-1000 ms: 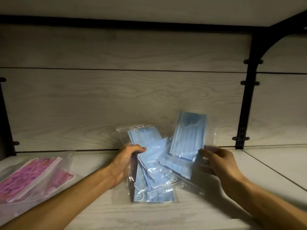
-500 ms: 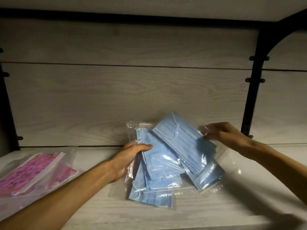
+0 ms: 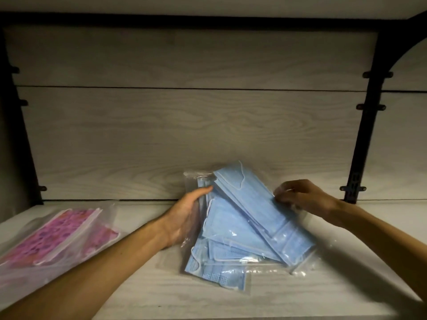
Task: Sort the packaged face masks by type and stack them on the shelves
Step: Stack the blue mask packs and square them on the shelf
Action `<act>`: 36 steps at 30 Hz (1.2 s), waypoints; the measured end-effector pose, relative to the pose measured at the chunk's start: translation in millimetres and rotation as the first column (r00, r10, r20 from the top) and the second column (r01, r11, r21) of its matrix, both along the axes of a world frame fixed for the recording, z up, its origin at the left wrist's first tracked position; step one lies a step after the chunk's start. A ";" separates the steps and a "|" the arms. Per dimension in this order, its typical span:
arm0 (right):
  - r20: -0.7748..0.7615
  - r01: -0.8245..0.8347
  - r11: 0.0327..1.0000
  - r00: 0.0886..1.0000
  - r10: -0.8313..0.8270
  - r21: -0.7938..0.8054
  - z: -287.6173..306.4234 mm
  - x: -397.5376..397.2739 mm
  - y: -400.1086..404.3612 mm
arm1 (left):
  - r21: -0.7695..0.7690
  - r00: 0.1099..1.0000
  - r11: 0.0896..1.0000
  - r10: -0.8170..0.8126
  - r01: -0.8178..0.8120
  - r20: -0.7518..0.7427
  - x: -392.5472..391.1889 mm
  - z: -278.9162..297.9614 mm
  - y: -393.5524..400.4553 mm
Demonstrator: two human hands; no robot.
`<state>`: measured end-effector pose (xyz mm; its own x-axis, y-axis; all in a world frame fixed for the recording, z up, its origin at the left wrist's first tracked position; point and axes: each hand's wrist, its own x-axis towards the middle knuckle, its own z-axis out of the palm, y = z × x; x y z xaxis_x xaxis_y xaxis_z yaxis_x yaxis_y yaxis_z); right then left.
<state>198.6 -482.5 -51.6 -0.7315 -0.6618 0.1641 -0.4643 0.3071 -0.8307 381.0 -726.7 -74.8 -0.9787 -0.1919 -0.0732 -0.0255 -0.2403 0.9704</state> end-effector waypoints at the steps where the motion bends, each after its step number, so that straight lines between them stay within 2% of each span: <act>1: 0.004 0.036 0.998 0.999 -0.035 -0.046 -2.4 -1.8 3.7 | 0.025 1.000 1.000 0.006 -0.006 -0.012 -1.1 -0.7 -1.2; 4: 0.003 0.174 0.960 0.984 -0.177 -0.219 -11.5 -4.6 16.3 | 0.067 0.999 0.998 0.019 -0.018 -0.026 -2.7 -2.8 -3.5; 7: 0.029 0.295 0.900 0.953 -0.302 -0.320 -19.6 -2.5 29.2 | -0.011 0.997 0.998 0.068 -0.069 -0.026 -3.5 -4.7 -2.6; 12: 0.229 0.317 0.875 0.942 -0.246 -0.367 -22.4 19.3 29.3 | -0.153 0.981 0.971 0.171 -0.184 -0.095 -5.3 -5.3 1.1; 14: 0.299 0.278 0.901 0.937 -0.179 -0.334 -22.3 31.8 23.6 | -0.176 0.977 0.964 0.180 -0.198 -0.116 -5.8 -6.3 1.5; 18: 0.416 0.075 0.972 0.909 0.025 -0.223 -25.6 48.4 13.5 | -0.172 0.974 0.964 0.183 -0.205 -0.133 -4.5 -6.0 6.3; 19: 0.445 0.052 0.979 0.895 0.042 -0.198 -26.2 50.5 9.8 | -0.170 0.972 0.962 0.191 -0.212 -0.135 -4.2 -6.2 6.9; 22: 0.514 0.111 0.992 0.856 -0.062 -0.066 -20.9 54.4 1.7 | -0.170 0.966 0.955 0.223 -0.243 -0.132 -2.8 -5.5 7.1; 25: 0.573 0.024 0.998 0.820 0.014 -0.058 -13.3 55.0 1.6 | -0.185 0.965 0.950 0.232 -0.252 -0.126 -1.3 -4.7 6.9; 27: 0.571 0.012 0.996 0.820 0.039 -0.086 -13.3 56.5 1.2 | -0.184 0.966 0.951 0.231 -0.249 -0.116 -0.6 -3.7 7.5; 31: 0.430 0.162 0.964 0.901 -0.058 -0.209 -21.9 55.8 1.1 | -0.129 0.978 0.970 0.198 -0.206 -0.071 0.1 -1.3 6.4; 34: 0.356 0.192 0.933 0.931 -0.076 -0.305 -24.2 52.0 7.8 | -0.047 0.978 0.978 0.200 -0.203 -0.059 1.5 0.2 6.5; 36: 0.316 0.224 0.907 0.943 -0.109 -0.356 -23.2 51.4 11.0 | -0.053 0.971 0.971 0.229 -0.233 -0.073 0.4 -0.4 5.5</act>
<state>250.0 -471.5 -74.8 -0.8786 -0.4536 0.1493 -0.1633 -0.0084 -0.9865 381.5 -721.1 -75.2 -0.9097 -0.4152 0.0083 0.0880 -0.1732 0.9809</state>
